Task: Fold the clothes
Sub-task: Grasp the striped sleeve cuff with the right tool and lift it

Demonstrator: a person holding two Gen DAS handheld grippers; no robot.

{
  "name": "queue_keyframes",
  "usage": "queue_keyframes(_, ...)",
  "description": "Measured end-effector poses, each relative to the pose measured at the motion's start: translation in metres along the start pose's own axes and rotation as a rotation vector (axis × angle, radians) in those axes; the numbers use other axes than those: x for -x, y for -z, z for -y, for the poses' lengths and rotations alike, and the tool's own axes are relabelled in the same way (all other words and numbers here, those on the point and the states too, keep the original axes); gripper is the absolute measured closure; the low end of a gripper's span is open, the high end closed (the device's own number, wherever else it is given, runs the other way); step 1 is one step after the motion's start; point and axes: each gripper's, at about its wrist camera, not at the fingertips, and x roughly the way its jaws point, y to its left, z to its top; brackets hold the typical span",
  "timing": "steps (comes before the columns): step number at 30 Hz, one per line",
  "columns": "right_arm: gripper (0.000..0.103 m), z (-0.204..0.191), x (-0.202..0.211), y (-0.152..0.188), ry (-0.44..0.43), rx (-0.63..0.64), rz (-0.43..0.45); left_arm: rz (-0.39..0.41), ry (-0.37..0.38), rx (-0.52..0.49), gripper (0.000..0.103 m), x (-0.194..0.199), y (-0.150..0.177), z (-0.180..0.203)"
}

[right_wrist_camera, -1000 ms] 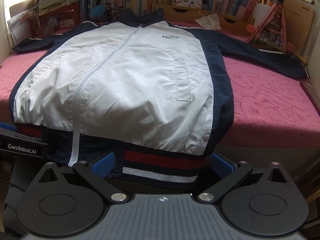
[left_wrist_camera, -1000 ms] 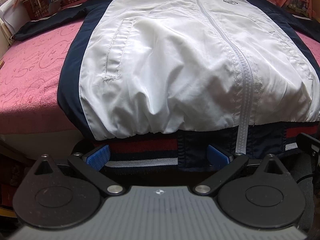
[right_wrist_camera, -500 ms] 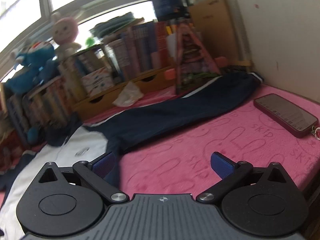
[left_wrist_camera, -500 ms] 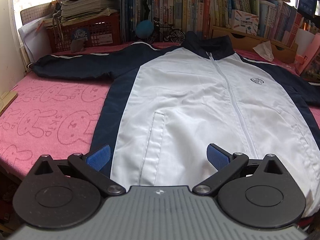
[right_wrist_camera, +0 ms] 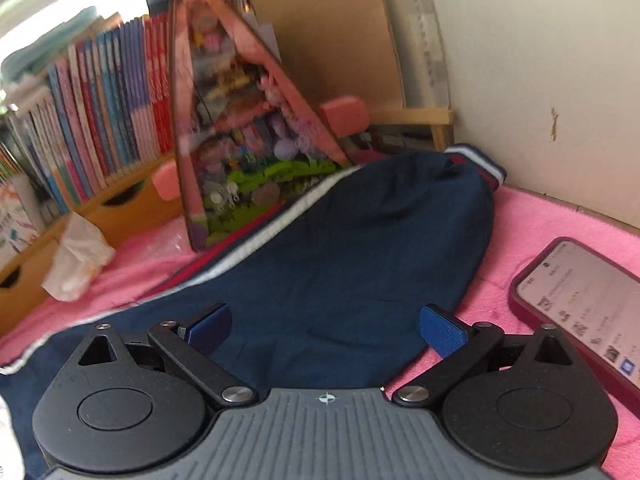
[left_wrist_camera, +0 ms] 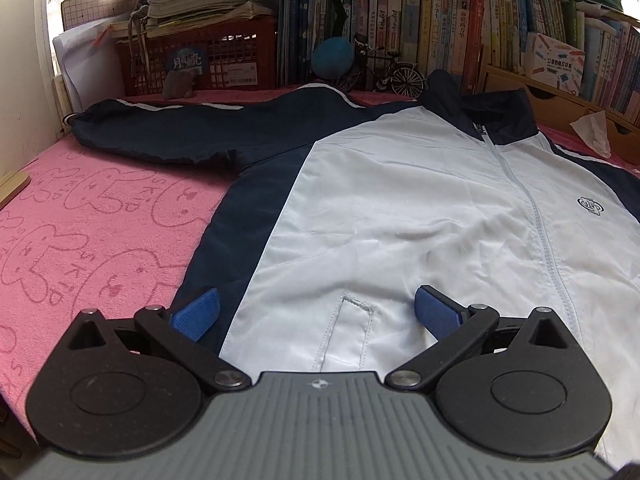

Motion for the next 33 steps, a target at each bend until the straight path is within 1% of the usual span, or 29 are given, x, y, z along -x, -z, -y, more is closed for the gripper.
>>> queue_keyframes(5, 0.0, -0.012, -0.017, -0.005, 0.054, 0.016, -0.029, 0.016, 0.004, -0.002, 0.0, 0.0, 0.0, 0.001)
queue_keyframes(6, 0.0, -0.014, -0.021, -0.006, 0.052, 0.018, -0.032, 0.017, 0.004, -0.002, 0.0, -0.001, 0.0, 0.001)
queue_keyframes(9, 0.0, -0.013, -0.029, -0.011, 0.013, 0.007, -0.029, 0.02, 0.004, -0.001, 0.0, -0.001, 0.0, 0.001)
queue_keyframes(11, 0.003, -0.013, -0.027, -0.012, -0.029, -0.014, -0.022, 0.021, 0.004, -0.001, 0.0, -0.001, 0.0, 0.002)
queue_keyframes(12, 0.01, -0.013, -0.026, -0.012, -0.05, -0.025, -0.019, 0.021, 0.004, -0.001, 0.0, -0.001, 0.0, 0.002)
queue_keyframes(13, 0.025, -0.012, -0.025, -0.012, -0.071, -0.036, -0.016, 0.022, 0.004, -0.001, 0.0, -0.001, 0.0, 0.002)
queue_keyframes(14, 0.035, -0.012, -0.024, -0.012, -0.092, -0.046, -0.012, 0.022, 0.004, -0.001, 0.0, -0.001, 0.0, 0.002)
queue_keyframes(15, 0.056, -0.012, -0.023, -0.013, -0.113, -0.057, -0.009, 0.022, 0.004, -0.002, 0.0, -0.001, 0.0, 0.002)
queue_keyframes(16, 0.079, -0.012, -0.022, -0.013, -0.135, -0.068, -0.005, 0.023, 0.004, -0.002, 0.0, -0.001, 0.001, 0.002)
queue_keyframes(17, 0.087, -0.012, -0.021, -0.013, -0.156, -0.079, -0.002, 0.023, 0.005, -0.002, 0.0, -0.001, 0.001, 0.001)
queue_keyframes(19, 0.092, -0.012, -0.019, -0.014, -0.198, -0.101, 0.005, 0.024, 0.006, -0.002, 0.0, -0.001, 0.001, 0.001)
queue_keyframes(21, 0.093, -0.012, -0.017, -0.014, -0.24, -0.122, 0.012, 0.024, 0.007, -0.002, 0.0, -0.001, 0.001, 0.0)
queue_keyframes(24, 0.093, -0.01, -0.01, -0.025, -0.228, -0.153, 0.047, 0.025, 0.008, -0.002, 0.0, -0.001, 0.001, 0.0)
queue_keyframes(26, 0.091, -0.009, -0.005, -0.032, -0.216, -0.173, 0.072, 0.026, 0.009, -0.003, 0.0, -0.001, 0.001, -0.001)
queue_keyframes(27, 0.081, -0.008, -0.002, -0.036, -0.211, -0.183, 0.084, 0.027, 0.01, -0.003, 0.0, -0.001, 0.001, -0.001)
queue_keyframes(28, 0.061, -0.007, 0.0, -0.039, -0.205, -0.193, 0.096, 0.027, 0.01, -0.003, 0.0, -0.001, 0.001, -0.001)
queue_keyframes(29, 0.045, -0.007, 0.002, -0.043, -0.199, -0.203, 0.109, 0.027, 0.011, -0.003, 0.0, 0.0, 0.001, -0.001)
queue_keyframes(30, 0.024, -0.006, 0.005, -0.046, -0.193, -0.213, 0.121, 0.028, 0.011, -0.003, 0.0, 0.0, 0.002, -0.001)
queue_keyframes(31, 0.023, -0.005, 0.007, -0.05, -0.187, -0.223, 0.133, 0.028, 0.012, -0.003, 0.0, 0.0, 0.002, -0.001)
queue_keyframes(33, 0.023, 0.022, -0.003, -0.056, -0.117, -0.291, 0.129, 0.028, 0.011, -0.004, 0.0, 0.0, 0.001, -0.001)
